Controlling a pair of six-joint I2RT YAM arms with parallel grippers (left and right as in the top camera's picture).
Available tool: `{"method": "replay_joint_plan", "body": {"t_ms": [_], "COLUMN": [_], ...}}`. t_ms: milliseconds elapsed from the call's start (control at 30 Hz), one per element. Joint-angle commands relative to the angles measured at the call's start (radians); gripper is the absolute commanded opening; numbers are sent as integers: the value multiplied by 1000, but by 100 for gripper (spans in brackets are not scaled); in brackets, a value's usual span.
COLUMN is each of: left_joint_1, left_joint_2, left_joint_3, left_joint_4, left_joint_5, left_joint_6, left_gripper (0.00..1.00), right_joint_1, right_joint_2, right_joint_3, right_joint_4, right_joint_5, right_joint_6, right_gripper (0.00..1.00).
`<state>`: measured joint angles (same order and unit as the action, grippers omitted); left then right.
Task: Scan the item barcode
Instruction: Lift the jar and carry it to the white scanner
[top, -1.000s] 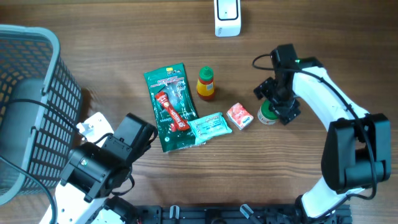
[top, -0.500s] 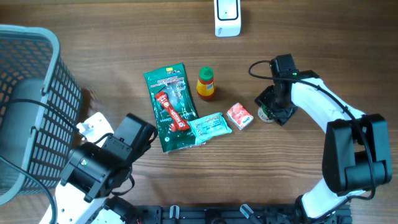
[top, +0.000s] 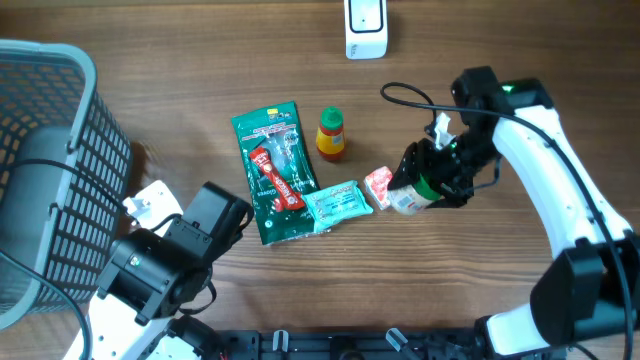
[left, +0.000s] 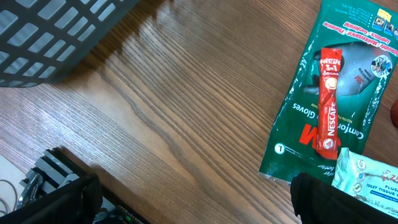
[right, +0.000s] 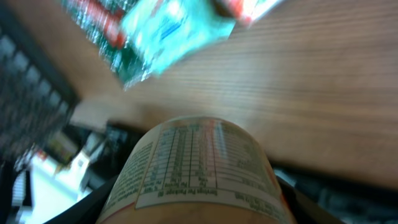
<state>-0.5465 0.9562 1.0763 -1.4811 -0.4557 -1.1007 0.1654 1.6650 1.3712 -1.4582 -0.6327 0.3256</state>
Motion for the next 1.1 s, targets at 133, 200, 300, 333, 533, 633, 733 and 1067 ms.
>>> {"method": "replay_joint_plan", "body": {"t_ms": [133, 200, 300, 333, 533, 633, 733, 1067], "left_joint_1": [6, 6, 6, 6, 6, 6, 6, 6], "left_joint_2": [-4, -4, -4, -4, -4, -4, -4, -4], "left_joint_3": [4, 4, 4, 4, 4, 4, 4, 4], "left_joint_4": [-1, -1, -1, -1, -1, -1, -1, -1], "left_joint_5": [-6, -6, -6, -6, -6, -6, -6, -6], "left_joint_6": [1, 1, 1, 1, 1, 1, 1, 1], "left_gripper": [100, 100, 100, 100, 100, 100, 100, 100], "right_joint_1": [1, 1, 1, 1, 1, 1, 1, 1], "right_joint_2": [-161, -217, -273, -285, -294, -294, -294, -241], "right_joint_3": [15, 15, 15, 15, 15, 15, 15, 14], "right_joint_4": [-151, -151, -150, -149, -108, -3, 134, 695], "right_joint_5": [-232, -234, -234, -234, -184, -85, 39, 450], "right_joint_6": [-157, -111, -105, -105, -113, -82, -80, -91], "right_gripper": [65, 66, 66, 66, 66, 62, 39, 64]}}
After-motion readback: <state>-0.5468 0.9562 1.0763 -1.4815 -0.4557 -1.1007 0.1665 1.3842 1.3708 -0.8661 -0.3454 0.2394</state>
